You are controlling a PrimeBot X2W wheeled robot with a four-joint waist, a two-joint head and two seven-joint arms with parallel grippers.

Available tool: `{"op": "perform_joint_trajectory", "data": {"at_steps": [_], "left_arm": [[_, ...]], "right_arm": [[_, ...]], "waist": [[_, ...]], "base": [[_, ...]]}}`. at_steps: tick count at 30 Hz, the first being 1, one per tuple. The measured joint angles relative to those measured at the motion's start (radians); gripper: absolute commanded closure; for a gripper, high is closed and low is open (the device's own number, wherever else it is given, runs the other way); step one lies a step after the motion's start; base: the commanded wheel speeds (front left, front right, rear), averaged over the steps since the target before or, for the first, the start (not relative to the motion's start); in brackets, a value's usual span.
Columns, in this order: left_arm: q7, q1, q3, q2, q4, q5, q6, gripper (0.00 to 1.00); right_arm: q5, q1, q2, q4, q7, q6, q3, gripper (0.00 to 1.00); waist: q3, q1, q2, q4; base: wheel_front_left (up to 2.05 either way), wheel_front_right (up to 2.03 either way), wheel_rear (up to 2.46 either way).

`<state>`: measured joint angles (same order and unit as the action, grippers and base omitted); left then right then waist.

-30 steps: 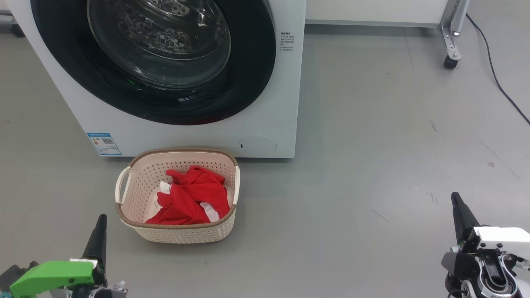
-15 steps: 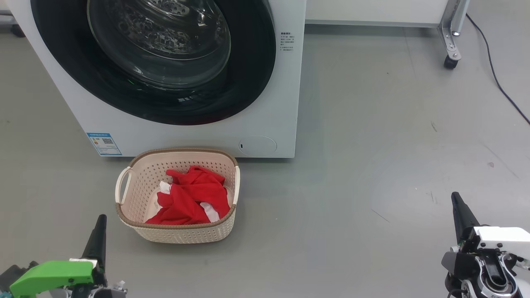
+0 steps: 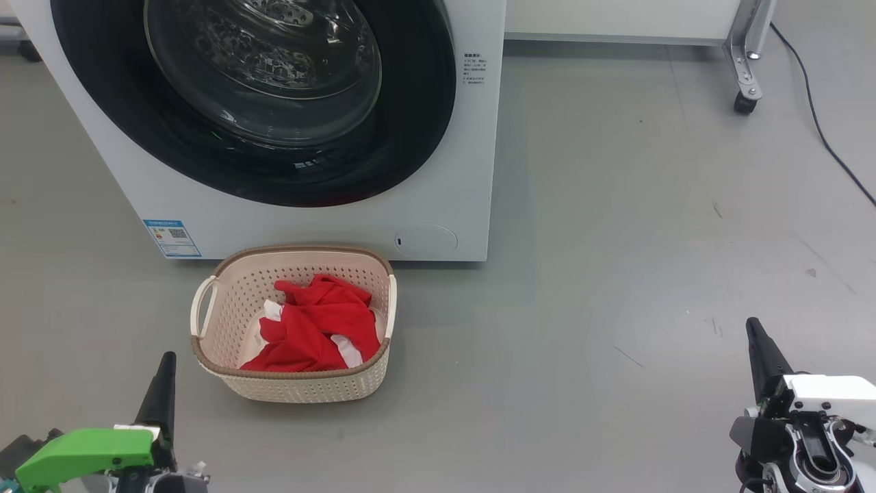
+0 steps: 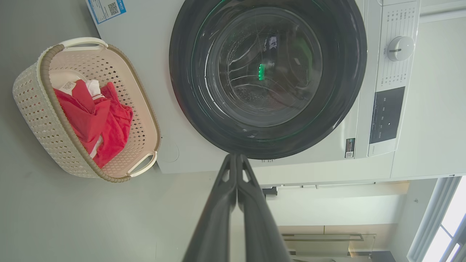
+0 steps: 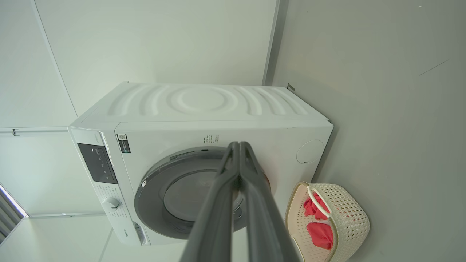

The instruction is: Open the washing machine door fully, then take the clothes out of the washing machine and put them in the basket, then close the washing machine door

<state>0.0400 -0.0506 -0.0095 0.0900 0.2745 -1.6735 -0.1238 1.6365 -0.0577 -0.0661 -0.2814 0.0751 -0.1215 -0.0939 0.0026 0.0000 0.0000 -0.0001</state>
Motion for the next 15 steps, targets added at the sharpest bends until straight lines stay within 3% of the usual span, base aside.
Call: {"op": "perform_joint_trajectory", "data": {"at_steps": [15], "left_arm": [[0.000,-0.002,0.001,0.000,0.002,0.000,0.000,1.00]], "right_arm": [[0.000,0.000,0.000,0.000,0.000,0.000,-0.001,1.00]], "waist": [[0.000,0.0000,0.0000,0.000]], "base": [[0.00,0.00,0.00]]}}
